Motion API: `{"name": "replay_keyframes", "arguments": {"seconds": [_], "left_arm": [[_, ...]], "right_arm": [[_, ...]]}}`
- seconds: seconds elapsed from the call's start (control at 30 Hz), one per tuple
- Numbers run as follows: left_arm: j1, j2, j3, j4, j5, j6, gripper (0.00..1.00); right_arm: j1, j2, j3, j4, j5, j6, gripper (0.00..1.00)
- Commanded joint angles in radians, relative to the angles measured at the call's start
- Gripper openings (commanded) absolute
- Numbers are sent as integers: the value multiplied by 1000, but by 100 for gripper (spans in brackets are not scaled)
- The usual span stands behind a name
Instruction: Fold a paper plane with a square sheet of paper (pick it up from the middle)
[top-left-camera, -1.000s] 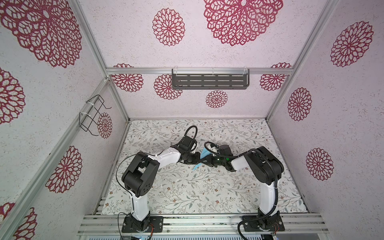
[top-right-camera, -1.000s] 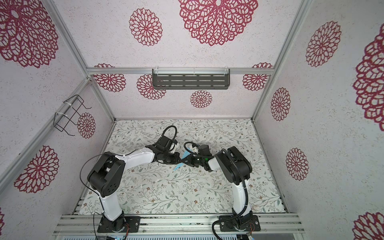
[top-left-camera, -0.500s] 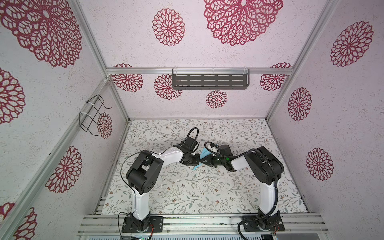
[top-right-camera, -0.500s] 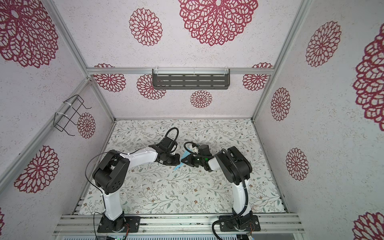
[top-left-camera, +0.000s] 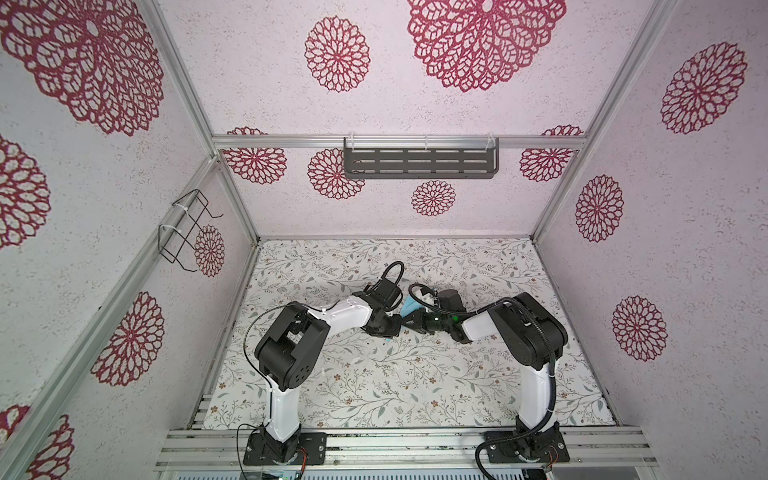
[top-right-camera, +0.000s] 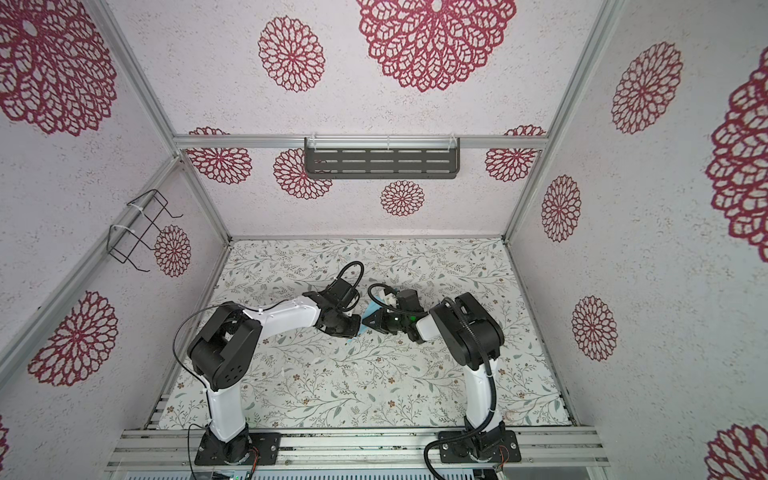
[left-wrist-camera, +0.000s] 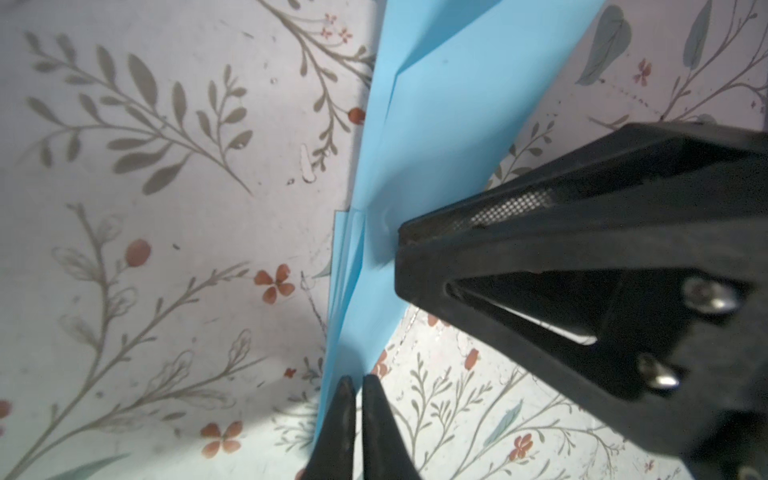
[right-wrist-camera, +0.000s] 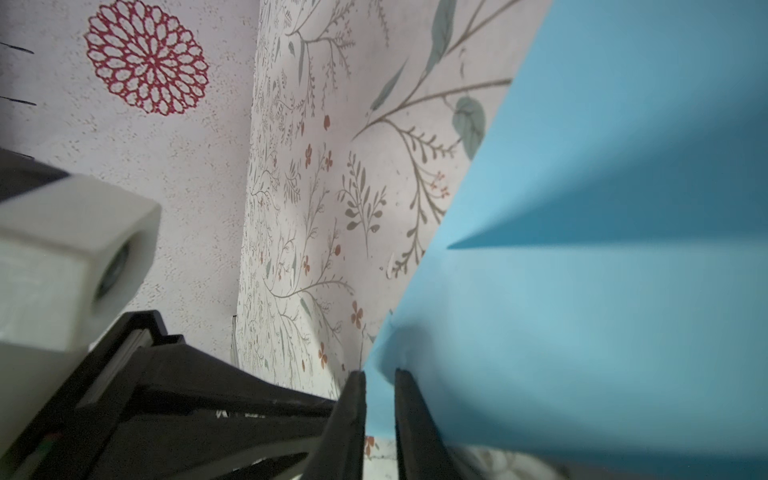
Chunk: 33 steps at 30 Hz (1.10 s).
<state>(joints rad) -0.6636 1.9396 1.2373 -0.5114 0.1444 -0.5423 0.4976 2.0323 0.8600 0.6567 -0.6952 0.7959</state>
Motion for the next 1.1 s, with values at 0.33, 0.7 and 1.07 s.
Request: {"name": "replay_keyframes", "arguments": {"seconds": [0.33,0.7,1.07], "left_arm": [[-27,53,4,-38,-49,-10,10],[-32,-23,-47,-72,-95,-39,10],[-37,-90,-63,-137,-128,-30,8]], "right_arm": [[-7,45,-28,-100,92,11,20],[-10,45,-26,-114,103,12,20],[-9,48,-22,-114,105,22,20]]}}
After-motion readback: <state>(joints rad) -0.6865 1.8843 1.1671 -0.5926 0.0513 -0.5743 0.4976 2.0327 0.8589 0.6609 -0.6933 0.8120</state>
